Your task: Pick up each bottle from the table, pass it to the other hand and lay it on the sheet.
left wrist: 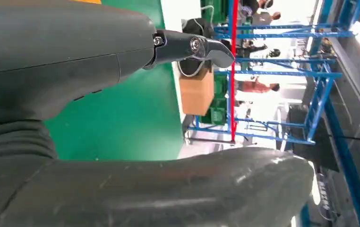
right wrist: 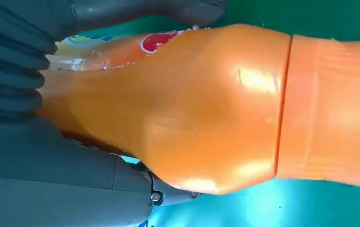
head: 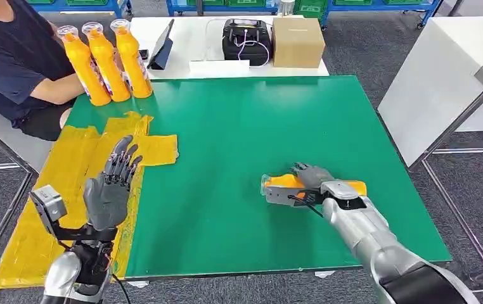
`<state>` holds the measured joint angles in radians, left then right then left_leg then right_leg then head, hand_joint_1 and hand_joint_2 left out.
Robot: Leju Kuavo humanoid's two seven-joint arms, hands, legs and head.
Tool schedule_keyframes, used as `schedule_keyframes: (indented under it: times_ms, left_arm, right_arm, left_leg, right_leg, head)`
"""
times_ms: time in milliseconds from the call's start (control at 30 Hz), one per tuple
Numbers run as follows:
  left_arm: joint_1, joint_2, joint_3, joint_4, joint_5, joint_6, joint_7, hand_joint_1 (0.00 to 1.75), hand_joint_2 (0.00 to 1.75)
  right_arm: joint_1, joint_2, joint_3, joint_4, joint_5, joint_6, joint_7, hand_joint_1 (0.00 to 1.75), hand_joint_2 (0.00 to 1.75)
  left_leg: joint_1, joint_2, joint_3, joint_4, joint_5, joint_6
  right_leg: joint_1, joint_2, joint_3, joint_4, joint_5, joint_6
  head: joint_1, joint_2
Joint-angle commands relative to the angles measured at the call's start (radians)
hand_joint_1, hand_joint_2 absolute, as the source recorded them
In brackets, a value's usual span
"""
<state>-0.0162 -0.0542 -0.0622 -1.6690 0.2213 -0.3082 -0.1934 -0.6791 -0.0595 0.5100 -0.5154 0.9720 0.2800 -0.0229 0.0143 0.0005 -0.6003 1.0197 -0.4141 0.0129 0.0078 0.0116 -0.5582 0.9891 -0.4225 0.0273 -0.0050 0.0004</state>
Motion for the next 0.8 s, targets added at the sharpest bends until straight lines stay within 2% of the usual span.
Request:
schedule_keyframes:
  times_ms: [33, 267, 633, 800]
  left_arm:
    - [0.020, 0.006, 0.039, -0.004, -0.006, -0.007, 0.005, 0.00, 0.00]
    - [0.043, 0.004, 0.054, -0.028, -0.014, -0.001, 0.002, 0.00, 0.00]
    - [0.129, -0.007, 0.113, -0.100, -0.022, -0.006, -0.005, 0.00, 0.00]
    - [0.167, -0.019, 0.137, -0.127, -0.030, -0.001, -0.013, 0.00, 0.00]
  right_arm:
    - [0.057, -0.045, 0.034, -0.089, -0.036, 0.018, -0.010, 0.00, 0.00]
    - [0.067, -0.058, 0.047, -0.138, -0.052, -0.022, -0.002, 0.00, 0.00]
    - [0.145, -0.128, 0.066, -0.465, -0.125, -0.050, 0.061, 0.00, 0.00]
    - [0.220, -0.181, 0.054, -0.655, -0.150, -0.081, 0.068, 0.00, 0.00]
  left_leg:
    - [-0.001, -0.001, -0.003, 0.000, 0.001, 0.000]
    - [-0.001, -0.004, -0.006, -0.001, 0.001, 0.001]
    - [-0.002, -0.004, -0.017, 0.000, 0.001, 0.001]
    - [-0.002, -0.005, -0.020, 0.000, 0.001, 0.001]
  right_leg:
    - [-0.001, -0.001, -0.003, 0.000, 0.000, 0.001]
    - [-0.002, -0.003, -0.005, -0.001, 0.000, 0.001]
    - [-0.002, -0.003, -0.015, 0.001, 0.000, 0.001]
    - [-0.002, -0.005, -0.018, 0.001, -0.001, 0.001]
  head:
    - [0.000, 0.000]
    - [0.000, 0.000]
    - [0.000, 0.000]
    - [0.000, 0.000]
